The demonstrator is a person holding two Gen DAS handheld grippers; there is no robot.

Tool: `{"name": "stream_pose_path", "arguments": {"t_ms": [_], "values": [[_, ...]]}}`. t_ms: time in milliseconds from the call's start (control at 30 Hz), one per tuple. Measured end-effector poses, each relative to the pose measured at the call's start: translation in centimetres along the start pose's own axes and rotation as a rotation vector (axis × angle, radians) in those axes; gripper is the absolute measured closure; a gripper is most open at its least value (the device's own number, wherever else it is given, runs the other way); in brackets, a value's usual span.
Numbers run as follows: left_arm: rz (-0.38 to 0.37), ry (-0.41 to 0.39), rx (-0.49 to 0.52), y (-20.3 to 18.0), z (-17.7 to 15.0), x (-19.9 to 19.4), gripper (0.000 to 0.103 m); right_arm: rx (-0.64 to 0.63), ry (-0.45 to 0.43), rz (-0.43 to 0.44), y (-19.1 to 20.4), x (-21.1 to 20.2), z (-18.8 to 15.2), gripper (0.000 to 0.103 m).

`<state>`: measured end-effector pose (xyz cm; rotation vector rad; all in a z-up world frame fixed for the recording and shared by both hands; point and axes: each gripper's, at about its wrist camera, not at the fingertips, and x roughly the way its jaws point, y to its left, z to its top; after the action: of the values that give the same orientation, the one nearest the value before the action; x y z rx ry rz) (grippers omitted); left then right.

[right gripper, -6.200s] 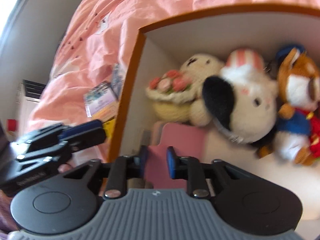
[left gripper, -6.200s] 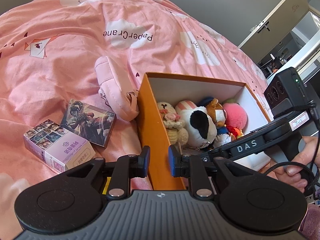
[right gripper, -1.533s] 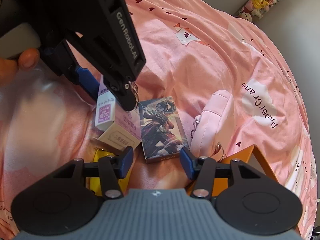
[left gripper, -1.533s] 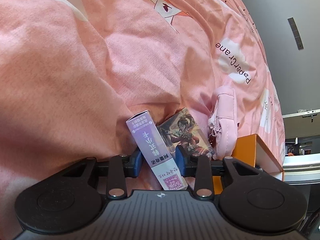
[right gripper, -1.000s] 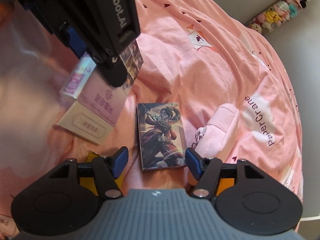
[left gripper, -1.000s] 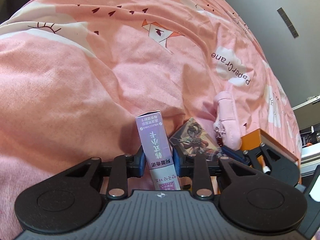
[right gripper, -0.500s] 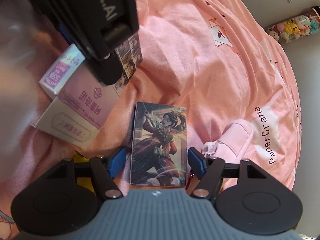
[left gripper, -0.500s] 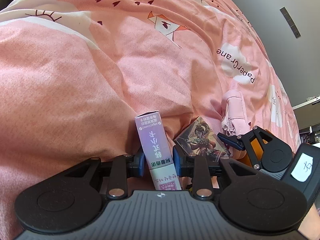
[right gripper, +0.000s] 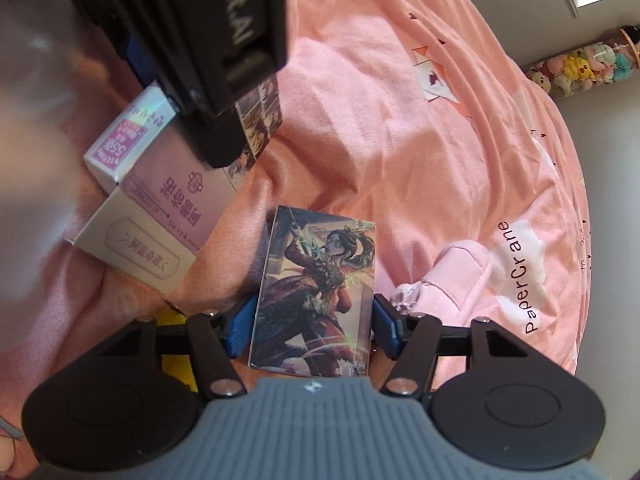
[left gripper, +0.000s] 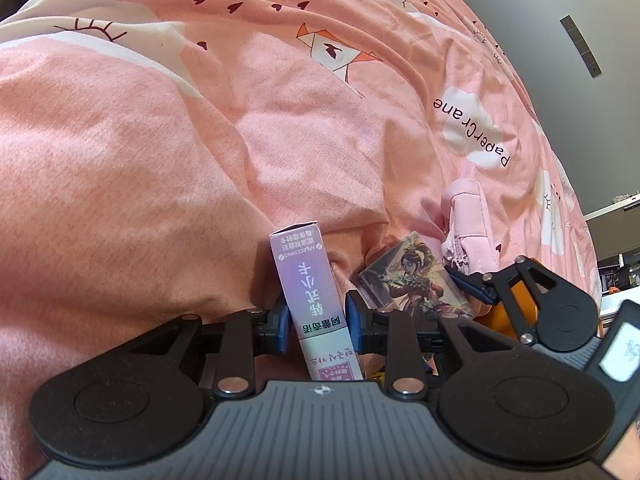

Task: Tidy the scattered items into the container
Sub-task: 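Grasp the anime photo-card box with the right tool while the left tool holds its box, then lift both held boxes and carry them toward the orange box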

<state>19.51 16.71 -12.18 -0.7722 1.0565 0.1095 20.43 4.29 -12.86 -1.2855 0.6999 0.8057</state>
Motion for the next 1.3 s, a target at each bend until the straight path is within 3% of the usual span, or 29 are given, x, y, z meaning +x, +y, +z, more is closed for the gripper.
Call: {"name": "stream_pose_path", "arguments": {"t_ms": [233, 400, 667, 800, 1133, 1300], "values": [[-0.001, -0.001, 0.000, 0.0, 0.0, 0.0, 0.071, 0.131, -0.043, 0.029, -2.4, -1.6, 0.0, 0.041], [-0.004, -0.004, 0.005, 0.0, 0.0, -0.1, 0.071, 0.316, -0.070, 0.185, -4.5, -1.8, -0.3, 0.041], [-0.049, -0.030, 0.055, -1.2, -0.9, -1.6, 0.073, 0.469, -0.126, 0.239, -4.1, -4.9, -2.4, 0.040], [-0.079, -0.035, 0.101, -2.5, -1.9, -3.1, 0.074, 0.565, -0.166, 0.247, -3.5, -7.3, -4.4, 0.040], [-0.052, -0.005, 0.175, -4.4, -6.4, -7.4, 0.075, 0.738, -0.232, 0.223, 0.9, -12.6, -9.3, 0.043], [-0.035, 0.021, 0.222, -5.0, -9.0, -9.0, 0.075, 0.827, -0.223, 0.289, 3.4, -13.6, -12.0, 0.043]]}}
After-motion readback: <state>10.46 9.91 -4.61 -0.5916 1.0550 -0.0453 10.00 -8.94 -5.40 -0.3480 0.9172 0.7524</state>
